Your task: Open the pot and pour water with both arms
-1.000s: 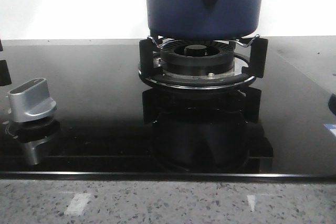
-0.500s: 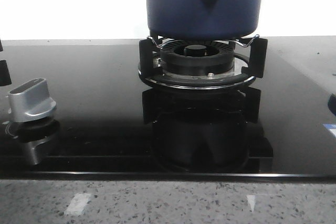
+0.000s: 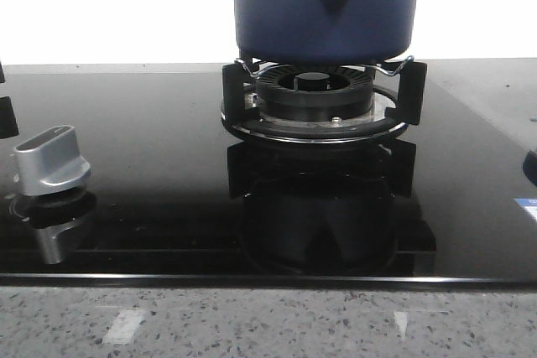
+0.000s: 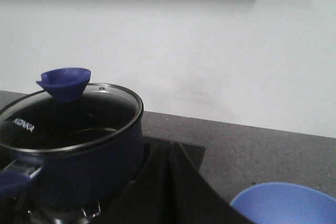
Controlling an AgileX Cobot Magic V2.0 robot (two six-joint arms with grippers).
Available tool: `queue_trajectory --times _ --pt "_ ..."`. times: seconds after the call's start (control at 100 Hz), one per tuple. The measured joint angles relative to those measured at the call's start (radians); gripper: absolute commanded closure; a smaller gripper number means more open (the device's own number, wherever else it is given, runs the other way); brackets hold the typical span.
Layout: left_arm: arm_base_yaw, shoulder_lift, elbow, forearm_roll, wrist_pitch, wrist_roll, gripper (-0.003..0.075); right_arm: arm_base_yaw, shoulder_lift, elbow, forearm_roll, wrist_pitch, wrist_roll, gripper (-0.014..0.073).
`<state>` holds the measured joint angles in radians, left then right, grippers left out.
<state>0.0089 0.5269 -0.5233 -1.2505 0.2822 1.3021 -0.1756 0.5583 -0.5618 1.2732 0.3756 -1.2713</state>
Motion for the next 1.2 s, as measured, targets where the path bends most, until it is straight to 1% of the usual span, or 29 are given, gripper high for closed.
queue_trajectory --times 0.18,0.37,1.2 --pt "-0.005 -0.189 0.130 -0.043 -0.011 0.004 0.0741 0.000 -0.164 0.157 0.002 -0.036 -0.004 0.0648" --pt "-0.005 -0.324 0.177 -0.109 -0.011 0.004 0.0741 0.000 -0.242 0.212 0.006 -0.047 -0.004 0.0649" --pt "-0.005 -0.340 0.177 -0.127 -0.008 0.004 0.0740 0.000 -0.247 0.217 0.013 -0.048 -0.004 0.0650"
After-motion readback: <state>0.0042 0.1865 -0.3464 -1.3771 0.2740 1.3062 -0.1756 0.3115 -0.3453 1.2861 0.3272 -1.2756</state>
